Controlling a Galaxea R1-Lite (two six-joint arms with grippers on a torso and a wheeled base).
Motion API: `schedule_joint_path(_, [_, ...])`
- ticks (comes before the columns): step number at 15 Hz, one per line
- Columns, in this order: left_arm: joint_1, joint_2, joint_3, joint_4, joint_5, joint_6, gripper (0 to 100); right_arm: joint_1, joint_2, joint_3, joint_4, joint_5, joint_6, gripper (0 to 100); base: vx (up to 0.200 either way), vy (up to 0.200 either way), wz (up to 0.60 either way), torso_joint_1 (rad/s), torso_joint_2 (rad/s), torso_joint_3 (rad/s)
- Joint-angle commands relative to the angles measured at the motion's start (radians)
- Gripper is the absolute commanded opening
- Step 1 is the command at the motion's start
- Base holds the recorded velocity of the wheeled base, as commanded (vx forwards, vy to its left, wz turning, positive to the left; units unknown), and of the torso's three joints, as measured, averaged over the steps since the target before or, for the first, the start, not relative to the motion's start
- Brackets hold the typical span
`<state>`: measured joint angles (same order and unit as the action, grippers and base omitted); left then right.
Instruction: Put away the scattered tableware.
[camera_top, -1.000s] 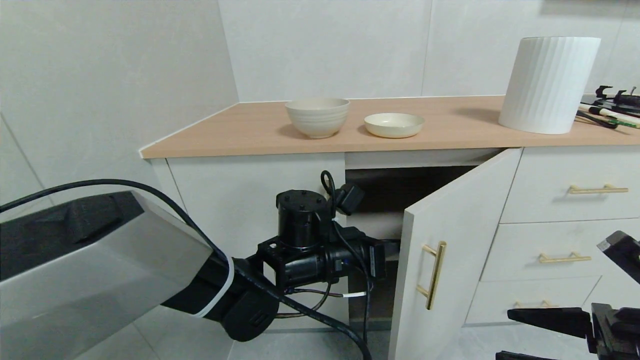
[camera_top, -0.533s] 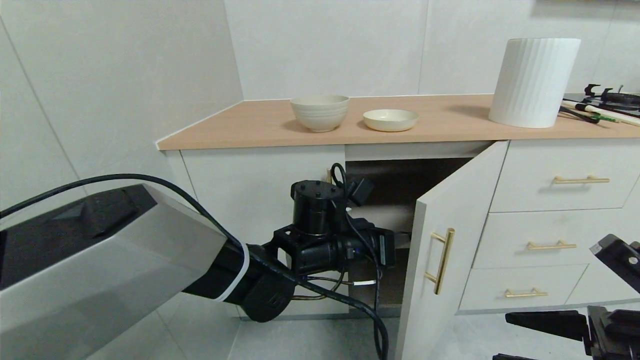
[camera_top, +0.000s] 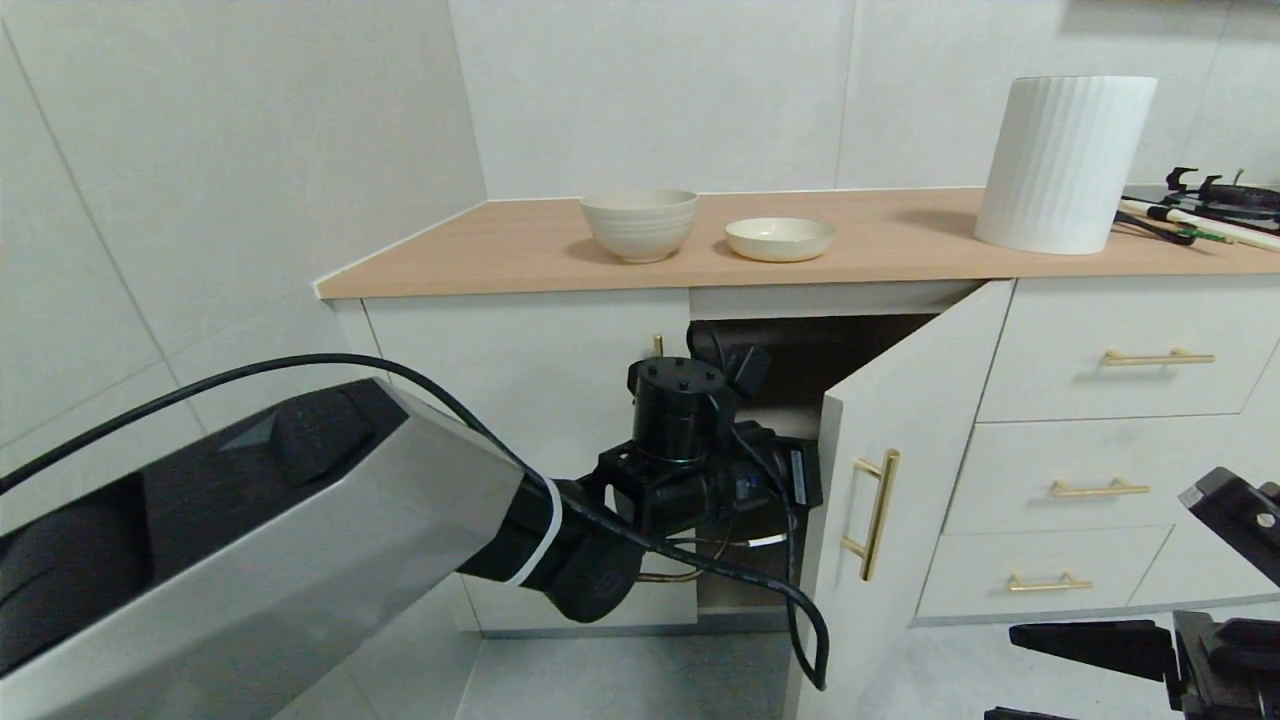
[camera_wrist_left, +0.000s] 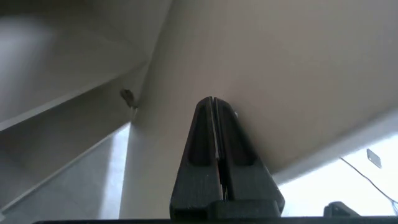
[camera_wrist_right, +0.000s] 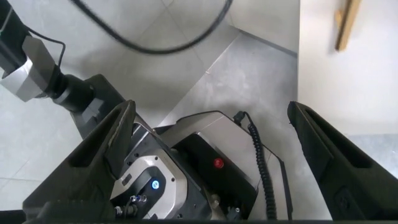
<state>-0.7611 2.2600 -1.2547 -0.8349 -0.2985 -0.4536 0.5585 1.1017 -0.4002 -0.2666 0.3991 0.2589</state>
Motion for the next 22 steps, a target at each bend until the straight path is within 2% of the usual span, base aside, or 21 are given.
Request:
schedule_joint_path(1, [-0.053,-0.023,0.012,-0.001,0.002,-0.002,0,0.006,0.0,0.0,0.0,0.001,0.0,100,0.0,0.0,0.0,0.0,0.0,0.0])
schedule_joint_path(2, [-0.113,-0.068,0.055,-0.006,-0.008,-0.014,0,0.018,-0.019,0.006,0.0,0.001,0.002,100,0.0,0.0,0.0,0.0,0.0,0.0])
schedule_joint_path(3, [-0.184,-0.132,0.12,-0.013,-0.054,-0.031,0,0.032,-0.048,0.02,-0.006,0.017,0.0,100,0.0,0.0,0.0,0.0,0.0,0.0])
schedule_joint_path(4, [-0.21,-0.175,0.172,-0.021,-0.11,-0.033,0,0.037,-0.068,0.021,-0.006,0.037,0.0,100,0.0,0.0,0.0,0.0,0.0,0.0])
schedule_joint_path(5, [-0.216,-0.235,0.245,-0.041,-0.225,-0.034,0,0.038,-0.1,0.021,-0.005,0.079,0.0,100,0.0,0.0,0.0,0.0,0.0,0.0])
schedule_joint_path(6, [-0.164,-0.249,0.274,-0.072,-0.275,-0.036,0,0.038,-0.111,0.018,-0.003,0.098,0.0,100,0.0,0.0,0.0,0.0,0.0,0.0])
schedule_joint_path(8, [-0.064,-0.25,0.297,-0.107,-0.211,-0.036,0,0.038,-0.103,0.017,-0.003,0.096,0.002,100,0.0,0.0,0.0,0.0,0.0,0.0])
schedule_joint_path(9, [-0.038,-0.254,0.307,-0.107,-0.189,-0.036,0,0.038,-0.1,0.017,-0.003,0.096,0.002,100,0.0,0.0,0.0,0.0,0.0,0.0])
schedule_joint_path(10, [0.023,-0.269,0.35,-0.115,-0.133,-0.033,0,0.037,-0.069,0.008,-0.008,0.084,0.002,100,0.0,0.0,0.0,0.0,0.0,0.0])
schedule_joint_path(11, [0.062,-0.297,0.397,-0.125,-0.103,-0.028,0,0.034,-0.036,-0.008,-0.013,0.038,0.003,100,0.0,0.0,0.0,0.0,0.0,0.0])
schedule_joint_path(13, [0.128,-0.404,0.531,-0.135,-0.093,-0.028,0,0.035,0.037,-0.042,-0.013,-0.074,0.003,100,0.0,0.0,0.0,0.0,0.0,0.0])
schedule_joint_path(14, [0.144,-0.441,0.563,-0.135,-0.093,-0.025,0,0.035,0.056,-0.058,-0.013,-0.094,0.002,100,0.0,0.0,0.0,0.0,0.0,0.0])
schedule_joint_path(15, [0.207,-0.542,0.64,-0.133,-0.093,-0.002,0,0.04,0.104,-0.12,-0.011,-0.134,0.0,100,0.0,0.0,0.0,0.0,0.0,0.0])
schedule_joint_path(17, [0.299,-0.642,0.702,-0.128,-0.088,0.072,0,0.04,0.17,-0.216,0.003,-0.131,-0.012,100,0.0,0.0,0.0,0.0,0.0,0.0])
schedule_joint_path(18, [0.371,-0.703,0.73,-0.11,-0.09,0.105,0,0.04,0.227,-0.289,0.012,-0.131,-0.02,100,0.0,0.0,0.0,0.0,0.0,0.0])
schedule_joint_path(19, [0.41,-0.738,0.735,-0.052,-0.088,0.108,0,0.04,0.267,-0.347,0.052,-0.131,-0.021,100,0.0,0.0,0.0,0.0,0.0,0.0])
schedule_joint_path(20, [0.447,-0.784,0.732,0.04,-0.088,0.108,100,0.043,0.294,-0.405,0.116,-0.131,-0.023,100,0.0,0.0,0.0,0.0,0.0,0.0])
schedule_joint_path(21, [0.486,-0.832,0.712,0.154,-0.087,0.11,100,0.049,0.33,-0.48,0.193,-0.131,-0.021,100,0.0,0.0,0.0,0.0,0.0,0.0])
schedule_joint_path(22, [0.517,-0.859,0.678,0.218,-0.087,0.112,100,0.049,0.349,-0.529,0.236,-0.132,-0.021,100,0.0,0.0,0.0,0.0,0.0,0.0])
